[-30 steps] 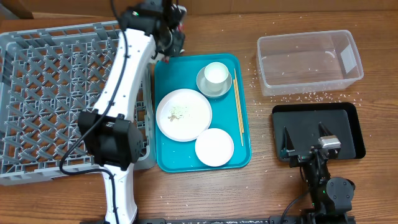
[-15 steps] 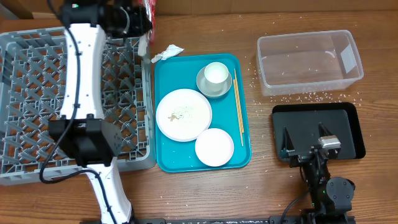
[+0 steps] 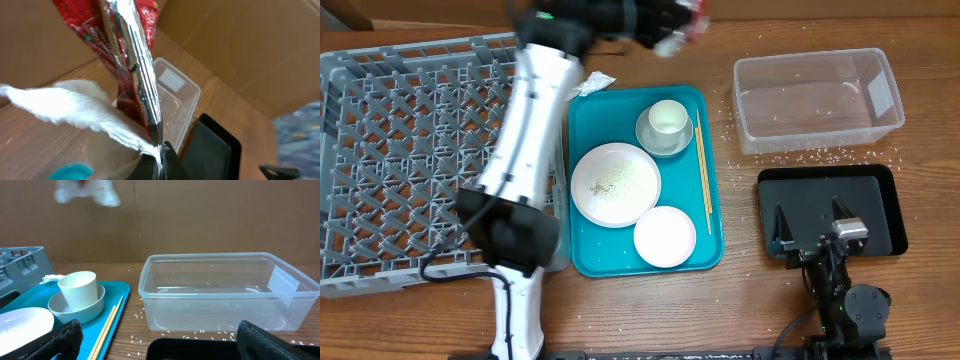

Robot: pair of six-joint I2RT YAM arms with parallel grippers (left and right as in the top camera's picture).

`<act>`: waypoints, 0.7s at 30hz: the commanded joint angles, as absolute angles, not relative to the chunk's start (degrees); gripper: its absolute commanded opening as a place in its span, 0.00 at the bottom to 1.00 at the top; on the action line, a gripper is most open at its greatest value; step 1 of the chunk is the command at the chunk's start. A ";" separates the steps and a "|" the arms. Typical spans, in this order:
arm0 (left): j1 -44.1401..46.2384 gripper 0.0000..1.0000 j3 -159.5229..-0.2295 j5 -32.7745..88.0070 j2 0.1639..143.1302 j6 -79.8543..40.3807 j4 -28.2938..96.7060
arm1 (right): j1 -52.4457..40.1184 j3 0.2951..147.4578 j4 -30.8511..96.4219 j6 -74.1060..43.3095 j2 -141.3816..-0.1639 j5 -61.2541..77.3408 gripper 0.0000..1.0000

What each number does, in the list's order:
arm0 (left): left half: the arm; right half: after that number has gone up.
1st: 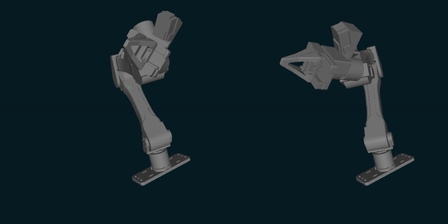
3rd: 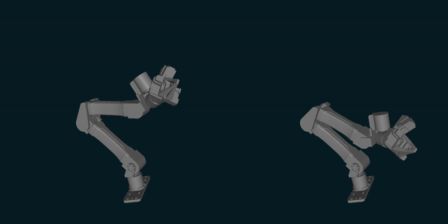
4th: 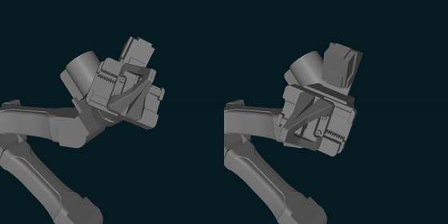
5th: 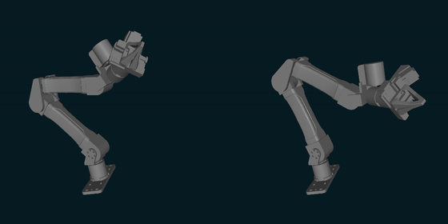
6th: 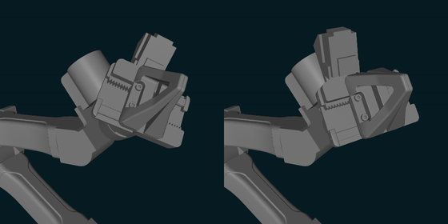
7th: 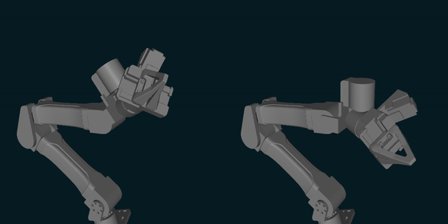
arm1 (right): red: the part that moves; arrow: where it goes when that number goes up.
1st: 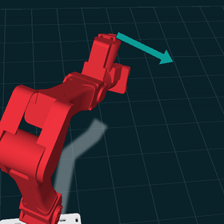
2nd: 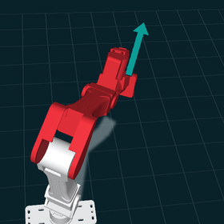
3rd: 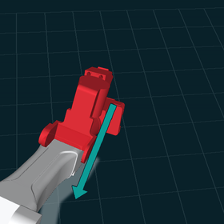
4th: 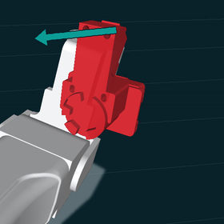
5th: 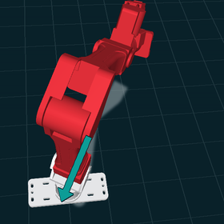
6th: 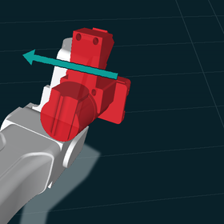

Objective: Sort waste into correct bins and load items into the dishwasher
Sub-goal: 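Carry the tissue and wrapper right and drop into the clear bin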

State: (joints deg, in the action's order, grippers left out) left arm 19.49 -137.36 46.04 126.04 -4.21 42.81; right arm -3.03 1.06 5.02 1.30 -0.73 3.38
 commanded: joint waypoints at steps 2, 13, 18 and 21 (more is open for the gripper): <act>28.10 0.04 -138.41 29.54 128.05 -4.25 38.44 | -2.76 0.47 4.67 1.34 -0.16 2.63 1.00; 37.50 0.66 -138.41 18.46 142.26 -3.86 18.83 | -2.76 0.47 4.64 1.34 -0.16 2.63 1.00; 37.45 0.68 -138.52 22.74 141.88 -3.84 20.67 | -2.76 0.47 4.67 1.34 -0.16 2.63 1.00; 37.01 0.69 -138.54 23.83 140.00 -3.84 22.04 | -2.76 0.47 4.64 1.34 -0.16 2.63 1.00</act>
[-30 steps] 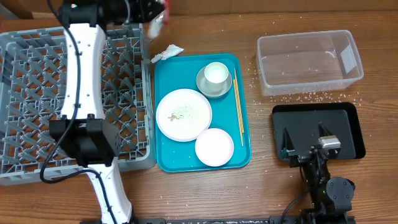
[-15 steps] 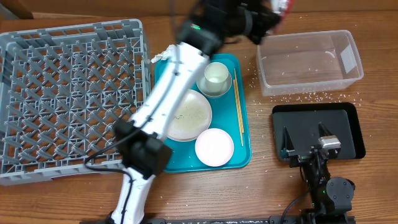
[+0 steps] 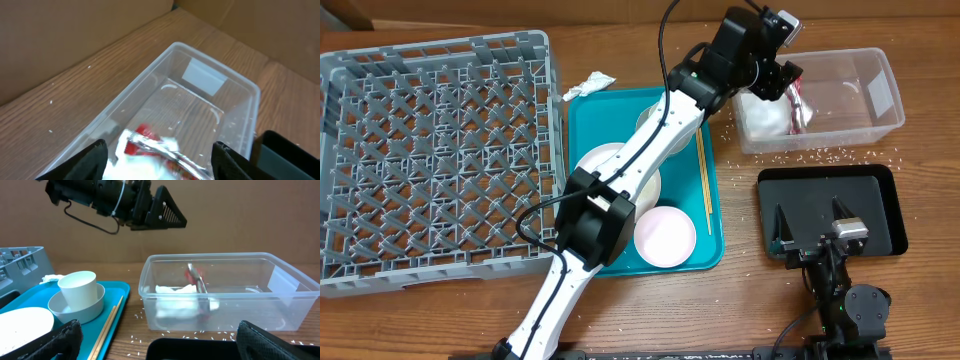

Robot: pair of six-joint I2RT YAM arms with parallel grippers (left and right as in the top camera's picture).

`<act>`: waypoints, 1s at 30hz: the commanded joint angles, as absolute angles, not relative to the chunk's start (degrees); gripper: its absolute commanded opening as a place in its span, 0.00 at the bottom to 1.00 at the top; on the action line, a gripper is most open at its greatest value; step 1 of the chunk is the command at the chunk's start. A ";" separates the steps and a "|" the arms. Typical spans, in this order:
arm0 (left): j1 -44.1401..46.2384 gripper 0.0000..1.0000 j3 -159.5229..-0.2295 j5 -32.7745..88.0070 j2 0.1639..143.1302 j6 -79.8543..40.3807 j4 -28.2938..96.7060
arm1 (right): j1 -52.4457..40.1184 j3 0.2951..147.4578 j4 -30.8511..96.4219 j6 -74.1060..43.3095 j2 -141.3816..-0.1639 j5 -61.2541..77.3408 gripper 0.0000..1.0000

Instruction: Sort waste into correct bins and load items into the dishwasher

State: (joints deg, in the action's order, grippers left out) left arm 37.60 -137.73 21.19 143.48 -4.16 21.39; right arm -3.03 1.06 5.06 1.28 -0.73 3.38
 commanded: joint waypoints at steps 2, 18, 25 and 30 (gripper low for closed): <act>36.32 0.70 -138.54 23.11 138.17 -3.68 23.68 | -2.76 0.47 4.64 1.34 -0.16 2.63 1.00; 16.32 0.80 -138.45 -3.01 134.34 4.21 48.29 | -2.76 0.47 4.67 1.34 -0.16 2.63 1.00; 12.71 0.76 -138.45 -3.14 139.55 18.26 54.94 | -2.76 0.47 4.67 1.34 -0.16 2.63 1.00; 12.45 0.78 -138.45 -3.46 141.99 25.54 60.18 | -2.76 0.47 4.64 1.34 -0.16 2.63 1.00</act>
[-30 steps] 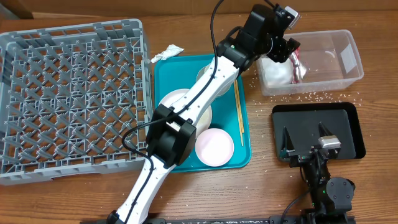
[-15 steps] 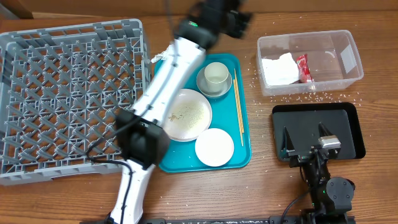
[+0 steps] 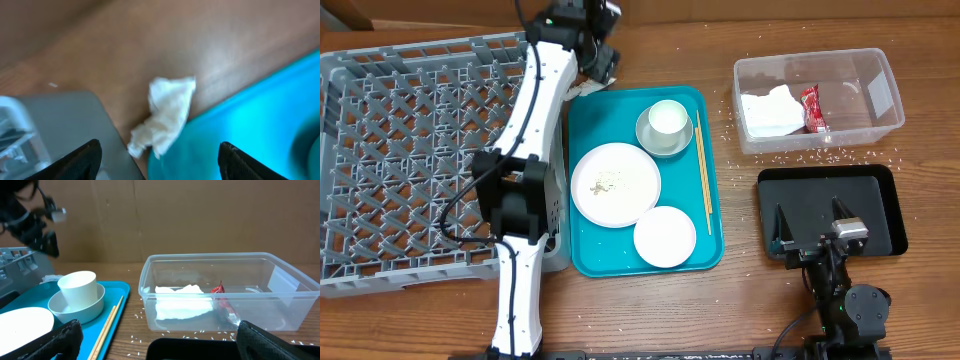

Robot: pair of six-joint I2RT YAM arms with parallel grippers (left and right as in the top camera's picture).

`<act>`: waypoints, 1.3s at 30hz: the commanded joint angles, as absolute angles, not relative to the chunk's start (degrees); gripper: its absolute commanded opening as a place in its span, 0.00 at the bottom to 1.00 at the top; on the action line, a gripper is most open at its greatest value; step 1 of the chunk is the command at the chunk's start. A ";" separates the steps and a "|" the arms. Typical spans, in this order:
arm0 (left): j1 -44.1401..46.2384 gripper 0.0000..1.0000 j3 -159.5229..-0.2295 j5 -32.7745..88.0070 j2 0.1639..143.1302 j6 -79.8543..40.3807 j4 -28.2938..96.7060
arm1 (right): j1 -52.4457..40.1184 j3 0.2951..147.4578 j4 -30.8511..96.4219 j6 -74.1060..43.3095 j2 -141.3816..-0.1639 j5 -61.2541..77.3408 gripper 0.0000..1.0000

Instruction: Sort waste into correct bins and load items into the dishwasher

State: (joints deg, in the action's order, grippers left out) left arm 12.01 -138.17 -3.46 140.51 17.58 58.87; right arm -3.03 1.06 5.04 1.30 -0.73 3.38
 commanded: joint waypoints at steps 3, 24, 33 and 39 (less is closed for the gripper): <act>12.43 0.79 -138.37 -6.44 142.39 25.71 60.80 | -2.76 0.47 4.67 1.34 -0.16 2.63 1.00; 11.40 0.77 -137.99 -3.57 147.22 28.77 61.04 | -2.76 0.47 4.64 1.34 -0.16 2.63 1.00; 11.38 0.66 -137.99 -7.44 150.15 28.14 59.51 | -2.76 0.47 4.67 1.34 -0.16 2.63 1.00; 11.16 0.62 -137.99 -8.14 150.23 25.39 57.82 | -2.76 0.47 4.64 1.34 -0.16 2.63 1.00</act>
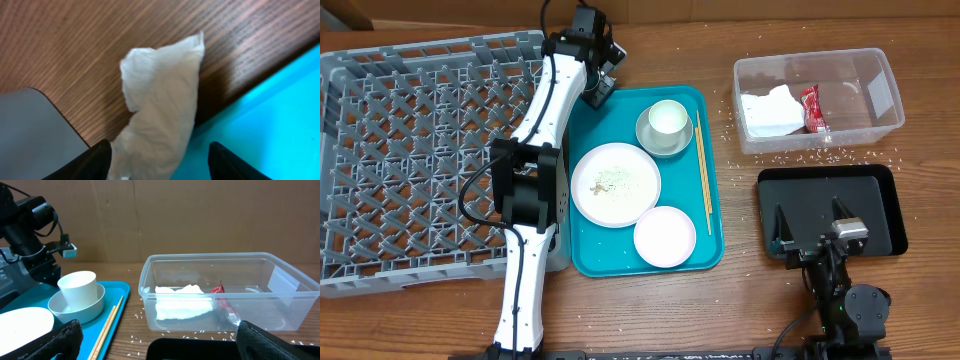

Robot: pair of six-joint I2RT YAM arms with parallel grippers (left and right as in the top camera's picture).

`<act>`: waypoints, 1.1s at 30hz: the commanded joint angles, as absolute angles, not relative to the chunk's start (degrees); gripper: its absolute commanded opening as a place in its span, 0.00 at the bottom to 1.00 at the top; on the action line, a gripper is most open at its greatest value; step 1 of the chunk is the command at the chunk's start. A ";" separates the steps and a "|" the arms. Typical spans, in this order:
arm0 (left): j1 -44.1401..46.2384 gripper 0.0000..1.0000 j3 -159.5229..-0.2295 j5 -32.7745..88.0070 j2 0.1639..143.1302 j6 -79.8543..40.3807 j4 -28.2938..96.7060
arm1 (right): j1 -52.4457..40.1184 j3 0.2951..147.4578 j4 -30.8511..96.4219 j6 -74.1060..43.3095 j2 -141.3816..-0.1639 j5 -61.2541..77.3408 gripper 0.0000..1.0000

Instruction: Sort waste into correct bins and load items into the dishwasher

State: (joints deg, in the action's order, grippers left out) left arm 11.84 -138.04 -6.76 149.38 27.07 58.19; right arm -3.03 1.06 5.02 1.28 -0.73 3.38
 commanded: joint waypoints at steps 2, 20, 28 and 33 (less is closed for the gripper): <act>11.16 0.55 -137.99 -8.14 150.23 25.23 57.84 | -2.76 0.47 4.64 1.34 -0.16 2.63 1.00; 11.27 0.04 -141.97 -9.41 150.19 17.43 59.68 | -2.76 0.47 4.67 1.34 -0.16 2.63 1.00; 11.60 0.04 -156.88 -1.43 150.19 5.37 64.12 | -2.76 0.47 4.67 1.34 -0.16 2.63 1.00; 12.05 0.04 -164.27 31.38 150.17 3.66 63.72 | -2.76 0.47 4.64 1.34 -0.16 2.63 1.00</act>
